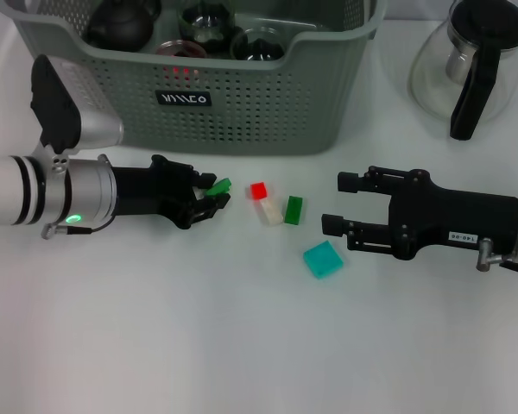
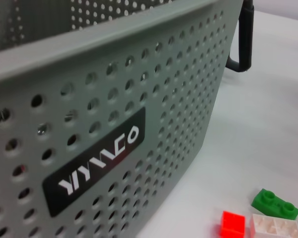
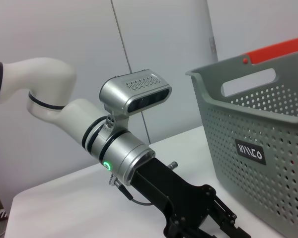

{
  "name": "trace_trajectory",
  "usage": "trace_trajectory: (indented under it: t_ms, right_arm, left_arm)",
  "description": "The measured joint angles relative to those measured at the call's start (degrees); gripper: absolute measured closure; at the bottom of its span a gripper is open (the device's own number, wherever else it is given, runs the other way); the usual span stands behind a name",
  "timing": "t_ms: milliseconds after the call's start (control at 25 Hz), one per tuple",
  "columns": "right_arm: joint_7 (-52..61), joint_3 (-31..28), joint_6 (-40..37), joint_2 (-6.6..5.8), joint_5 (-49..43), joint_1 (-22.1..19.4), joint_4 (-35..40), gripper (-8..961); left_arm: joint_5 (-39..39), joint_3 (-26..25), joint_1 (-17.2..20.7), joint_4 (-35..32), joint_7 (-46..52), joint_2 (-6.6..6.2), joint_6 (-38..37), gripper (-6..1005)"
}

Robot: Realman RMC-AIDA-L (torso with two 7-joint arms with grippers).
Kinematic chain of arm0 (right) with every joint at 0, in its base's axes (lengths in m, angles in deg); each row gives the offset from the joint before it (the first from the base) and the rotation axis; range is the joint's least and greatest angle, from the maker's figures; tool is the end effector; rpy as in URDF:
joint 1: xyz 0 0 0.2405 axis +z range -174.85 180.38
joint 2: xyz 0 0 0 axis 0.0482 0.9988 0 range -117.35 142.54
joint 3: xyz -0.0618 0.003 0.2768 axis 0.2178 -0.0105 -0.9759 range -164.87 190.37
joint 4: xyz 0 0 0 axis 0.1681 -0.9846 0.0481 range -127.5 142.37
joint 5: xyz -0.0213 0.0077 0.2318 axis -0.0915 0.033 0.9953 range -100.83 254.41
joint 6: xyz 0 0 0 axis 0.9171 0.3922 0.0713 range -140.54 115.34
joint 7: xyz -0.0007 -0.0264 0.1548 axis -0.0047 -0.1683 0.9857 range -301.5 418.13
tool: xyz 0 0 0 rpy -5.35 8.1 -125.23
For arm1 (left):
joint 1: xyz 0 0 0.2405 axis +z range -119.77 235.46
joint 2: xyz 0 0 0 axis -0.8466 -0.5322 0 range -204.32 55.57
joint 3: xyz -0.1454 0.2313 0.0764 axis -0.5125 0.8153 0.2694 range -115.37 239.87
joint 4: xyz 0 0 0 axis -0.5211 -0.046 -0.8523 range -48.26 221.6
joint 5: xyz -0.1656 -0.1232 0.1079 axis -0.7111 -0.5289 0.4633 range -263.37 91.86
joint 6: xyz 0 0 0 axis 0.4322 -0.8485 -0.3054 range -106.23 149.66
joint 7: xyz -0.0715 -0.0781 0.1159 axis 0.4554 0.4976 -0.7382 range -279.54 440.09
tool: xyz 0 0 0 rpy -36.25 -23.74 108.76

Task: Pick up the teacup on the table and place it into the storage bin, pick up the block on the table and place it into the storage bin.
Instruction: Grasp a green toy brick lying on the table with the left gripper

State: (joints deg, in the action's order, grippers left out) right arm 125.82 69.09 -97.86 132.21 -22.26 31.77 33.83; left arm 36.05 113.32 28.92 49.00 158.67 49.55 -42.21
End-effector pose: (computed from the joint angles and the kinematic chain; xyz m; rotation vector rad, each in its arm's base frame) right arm 0.2800 0.3362 -0.0837 -2.8110 0.5325 0.8281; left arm -0.3219 0.3756 -0.0883 -2.6485 -0.6110 -0.2087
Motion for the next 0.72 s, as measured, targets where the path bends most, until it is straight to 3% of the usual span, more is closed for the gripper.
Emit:
trace_trajectory:
  t_ms: [720]
  right_arm:
    - [0.0, 0.0, 0.0, 0.0, 0.0, -0.1, 0.0, 209]
  left_arm:
    - [0.2, 1.4, -0.8, 0.8, 4.8, -0.27, 2.6, 701]
